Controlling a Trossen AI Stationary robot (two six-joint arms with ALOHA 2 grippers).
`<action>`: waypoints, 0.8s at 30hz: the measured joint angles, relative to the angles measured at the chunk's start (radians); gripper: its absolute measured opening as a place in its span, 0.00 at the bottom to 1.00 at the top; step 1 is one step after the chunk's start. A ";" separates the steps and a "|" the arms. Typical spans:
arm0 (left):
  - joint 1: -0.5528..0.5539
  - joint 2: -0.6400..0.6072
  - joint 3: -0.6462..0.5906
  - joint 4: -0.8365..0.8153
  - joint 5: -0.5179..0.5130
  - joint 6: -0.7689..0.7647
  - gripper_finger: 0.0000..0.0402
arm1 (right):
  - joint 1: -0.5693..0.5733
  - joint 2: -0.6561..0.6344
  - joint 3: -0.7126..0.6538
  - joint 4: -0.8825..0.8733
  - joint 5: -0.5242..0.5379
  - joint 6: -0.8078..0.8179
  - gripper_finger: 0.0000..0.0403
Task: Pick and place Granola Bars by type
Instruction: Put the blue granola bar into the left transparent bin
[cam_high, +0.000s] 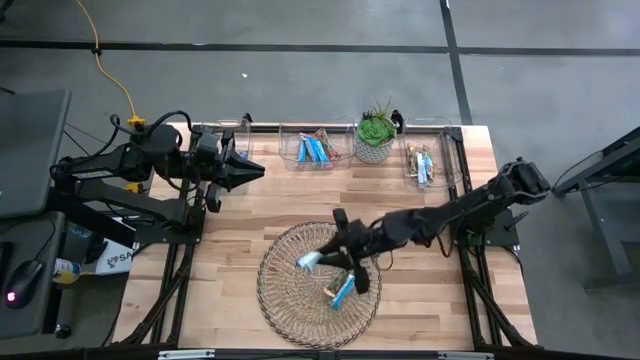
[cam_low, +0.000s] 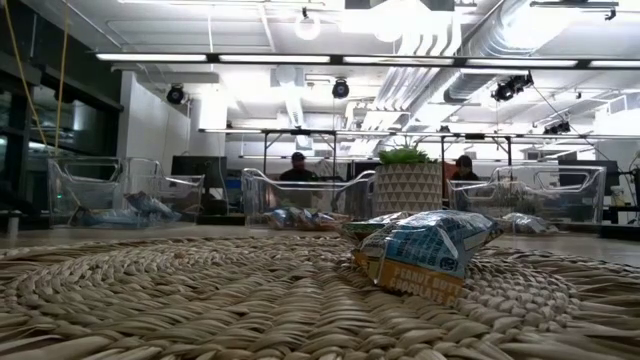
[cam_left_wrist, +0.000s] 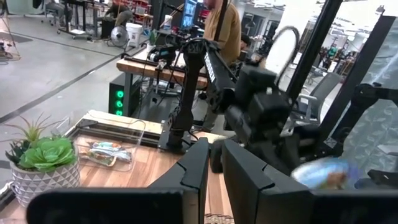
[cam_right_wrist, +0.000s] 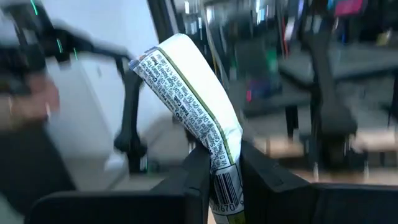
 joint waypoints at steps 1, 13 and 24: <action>0.000 0.000 0.000 -0.001 0.000 0.001 0.11 | -0.011 0.001 0.000 0.038 0.001 -0.004 0.12; 0.000 0.001 0.000 0.020 -0.001 0.015 0.11 | -0.122 0.003 0.000 0.196 0.087 -0.064 0.12; 0.000 0.037 0.000 0.088 -0.045 0.099 0.12 | -0.242 0.003 0.000 0.314 0.101 -0.082 0.13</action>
